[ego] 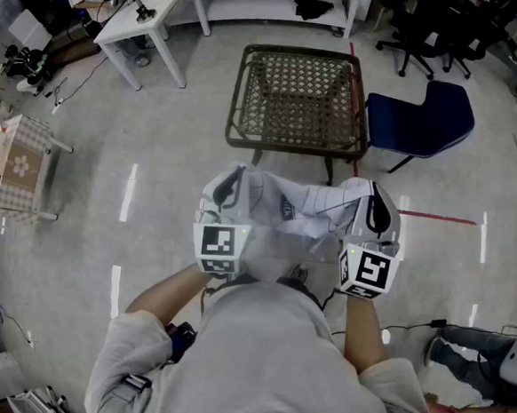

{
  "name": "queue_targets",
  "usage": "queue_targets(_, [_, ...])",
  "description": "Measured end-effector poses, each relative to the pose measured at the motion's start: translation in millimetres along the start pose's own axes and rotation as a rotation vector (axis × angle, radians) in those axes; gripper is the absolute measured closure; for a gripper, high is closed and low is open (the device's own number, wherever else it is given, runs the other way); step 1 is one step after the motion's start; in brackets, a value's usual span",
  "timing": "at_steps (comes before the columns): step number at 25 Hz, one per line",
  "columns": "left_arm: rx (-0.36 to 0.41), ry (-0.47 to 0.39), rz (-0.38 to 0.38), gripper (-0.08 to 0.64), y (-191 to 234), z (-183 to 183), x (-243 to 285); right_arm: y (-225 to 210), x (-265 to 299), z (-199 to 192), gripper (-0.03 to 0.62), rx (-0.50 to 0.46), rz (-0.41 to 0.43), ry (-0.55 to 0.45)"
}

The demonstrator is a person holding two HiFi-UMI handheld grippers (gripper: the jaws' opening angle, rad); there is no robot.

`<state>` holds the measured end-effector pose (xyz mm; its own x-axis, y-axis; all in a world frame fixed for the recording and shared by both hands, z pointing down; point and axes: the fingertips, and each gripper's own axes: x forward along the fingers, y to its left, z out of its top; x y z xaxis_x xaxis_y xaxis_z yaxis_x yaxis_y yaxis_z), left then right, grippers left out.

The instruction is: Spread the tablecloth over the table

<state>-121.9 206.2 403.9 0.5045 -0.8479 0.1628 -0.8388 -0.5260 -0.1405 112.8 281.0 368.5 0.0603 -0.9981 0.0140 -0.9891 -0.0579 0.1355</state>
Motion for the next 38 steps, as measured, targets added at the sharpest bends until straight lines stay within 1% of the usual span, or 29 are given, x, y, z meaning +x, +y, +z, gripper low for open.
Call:
queue_targets(5, [0.003,0.011,0.005,0.538,-13.4,-1.0,0.3,-6.8,-2.4,-2.3,0.584,-0.002,0.019,-0.001])
queue_targets(10, [0.005,0.035,0.024,0.538,-21.2,-3.2,6.4,-6.8,10.5,-8.7,0.584,-0.017,0.079,0.018])
queue_targets(14, [0.001,0.051,0.061,0.538,-28.4,-8.7,9.4,-13.3,17.9,-18.2,0.584,-0.016,0.131,0.024])
queue_targets(19, [0.009,0.071,0.12,0.538,-36.3,-10.6,11.8,-13.2,31.2,-25.4,0.584,-0.024,0.23,0.028])
queue_targets(23, [-0.01,0.112,0.177,0.538,-37.7,-24.5,8.5,-5.2,44.4,-39.2,0.584,-0.027,0.306,0.05])
queue_targets(25, [-0.017,0.131,0.206,0.538,-29.9,-28.7,6.6,6.2,53.6,-36.6,0.584,-0.024,0.347,0.045])
queue_targets(29, [-0.039,0.149,0.259,0.538,-0.4,-36.7,3.2,41.5,78.3,-30.0,0.584,-0.025,0.422,0.04])
queue_targets(33, [-0.062,0.143,0.321,0.538,27.3,-47.9,8.7,74.9,109.9,-35.7,0.584,-0.049,0.496,0.039])
queue_targets(38, [-0.125,0.149,0.403,0.538,72.0,-67.7,16.0,128.2,151.3,-40.4,0.584,-0.092,0.598,0.073])
